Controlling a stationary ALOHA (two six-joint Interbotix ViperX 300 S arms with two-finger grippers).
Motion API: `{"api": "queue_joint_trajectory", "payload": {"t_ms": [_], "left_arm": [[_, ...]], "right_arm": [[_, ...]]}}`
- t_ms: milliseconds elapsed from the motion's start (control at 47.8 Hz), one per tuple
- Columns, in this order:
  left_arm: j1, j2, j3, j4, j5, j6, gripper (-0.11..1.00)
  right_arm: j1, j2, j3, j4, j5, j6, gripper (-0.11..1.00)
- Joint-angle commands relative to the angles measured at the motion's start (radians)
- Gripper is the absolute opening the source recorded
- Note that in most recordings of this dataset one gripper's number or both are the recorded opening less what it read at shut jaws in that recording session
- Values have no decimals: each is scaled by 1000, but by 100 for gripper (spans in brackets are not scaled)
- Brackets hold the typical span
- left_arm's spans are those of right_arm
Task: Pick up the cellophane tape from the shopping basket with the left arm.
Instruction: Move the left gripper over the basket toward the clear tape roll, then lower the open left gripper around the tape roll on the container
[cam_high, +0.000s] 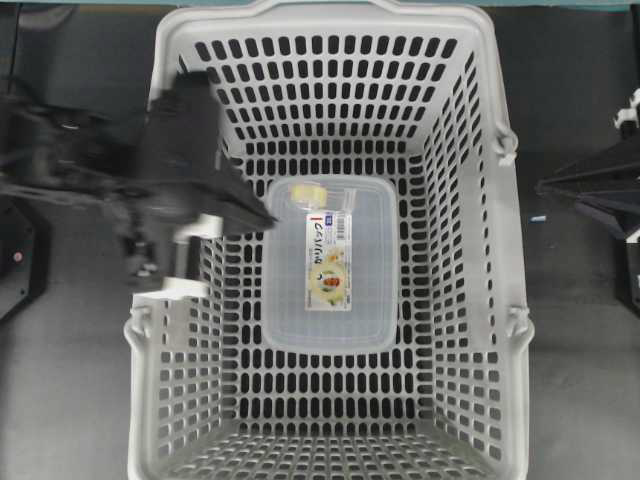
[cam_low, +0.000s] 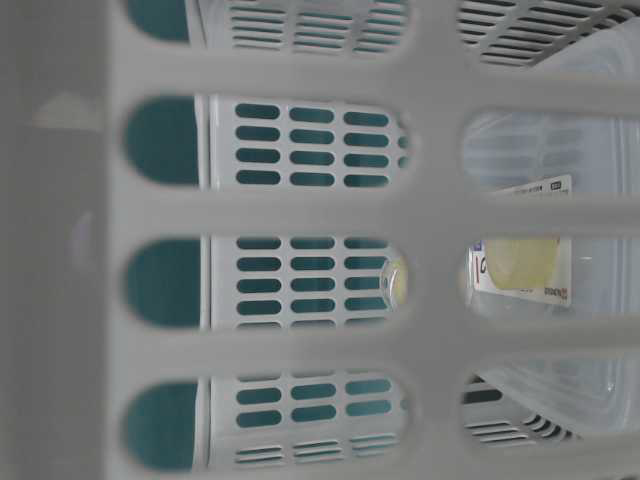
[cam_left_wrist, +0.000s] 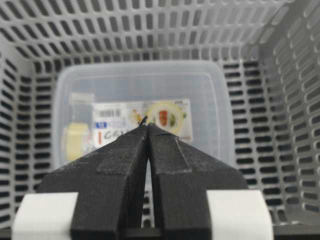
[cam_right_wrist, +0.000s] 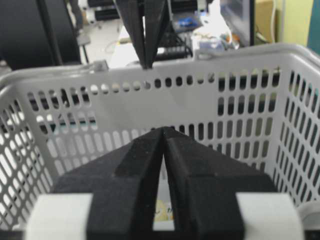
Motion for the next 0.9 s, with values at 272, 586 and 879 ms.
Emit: {"api": "queue_joint_trajectory", "payload": {"t_ms": [272,586,879], "left_arm": [[-14,210,-227,2,207,-6,37],[-32,393,-354,3,333,0,88],[-38,511,-371,2,344,-11,88]], "right_arm": [[9,2,-26,-5,41,-26,66],[9,-2,-28,-5,37,-55,71],[9,-14,-28,-5,38,-57,71]]}}
